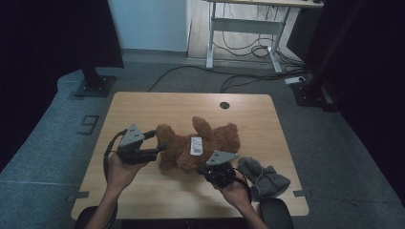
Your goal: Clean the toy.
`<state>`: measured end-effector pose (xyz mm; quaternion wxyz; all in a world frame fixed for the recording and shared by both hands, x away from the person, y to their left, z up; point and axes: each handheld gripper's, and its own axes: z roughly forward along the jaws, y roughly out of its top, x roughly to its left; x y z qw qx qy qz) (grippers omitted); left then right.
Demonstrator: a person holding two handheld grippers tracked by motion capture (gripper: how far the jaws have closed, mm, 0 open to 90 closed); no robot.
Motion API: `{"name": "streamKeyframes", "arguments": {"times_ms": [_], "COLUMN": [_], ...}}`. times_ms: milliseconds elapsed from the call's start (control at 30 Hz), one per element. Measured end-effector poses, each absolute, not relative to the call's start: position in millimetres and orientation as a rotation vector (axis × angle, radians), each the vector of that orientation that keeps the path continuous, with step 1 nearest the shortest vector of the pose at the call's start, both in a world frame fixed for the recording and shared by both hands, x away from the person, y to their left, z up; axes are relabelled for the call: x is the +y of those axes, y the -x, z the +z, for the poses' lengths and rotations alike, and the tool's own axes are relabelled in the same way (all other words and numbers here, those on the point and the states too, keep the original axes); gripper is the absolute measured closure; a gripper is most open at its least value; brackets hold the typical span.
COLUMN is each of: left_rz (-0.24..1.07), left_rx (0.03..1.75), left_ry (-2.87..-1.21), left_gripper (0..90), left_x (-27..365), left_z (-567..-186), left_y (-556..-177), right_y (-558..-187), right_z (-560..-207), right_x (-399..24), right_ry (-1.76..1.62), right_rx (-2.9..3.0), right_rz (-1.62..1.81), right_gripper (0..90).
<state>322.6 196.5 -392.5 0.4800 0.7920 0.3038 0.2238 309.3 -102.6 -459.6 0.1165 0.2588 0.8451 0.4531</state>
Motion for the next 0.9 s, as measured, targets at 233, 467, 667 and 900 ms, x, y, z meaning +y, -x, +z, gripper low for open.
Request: {"name": "streamKeyframes", "arguments": {"times_ms": [233, 467, 667, 900], "left_rz": [0.446, 0.441, 0.535, 0.554], "left_rx": [0.552, 0.558, 0.621, 0.645], "left_ry": [-2.037, -2.123, -2.163, -2.155], "left_gripper": [31.7, 27.5, 24.2, 44.9], "left_x": [165.8, 138.0, 130.1, 128.5], "left_z": [-417.8, -450.5, -460.0, -465.8], "left_y": [-309.7, -321.3, -332.5, -343.7], "right_y": [-317.0, -327.1, -336.8, -342.8], "right_z": [-453.5, -448.9, -443.7, -441.3], "right_x": [-98.8, -95.7, -90.9, -85.5], "right_ry": [-0.763, -0.778, -0.786, -0.781], "right_rx": [2.453, 2.443, 2.456, 2.472], "right_rz": [1.339, 1.348, 1.361, 1.359], "right_gripper": [88.5, 88.4, 88.4, 88.3]}}
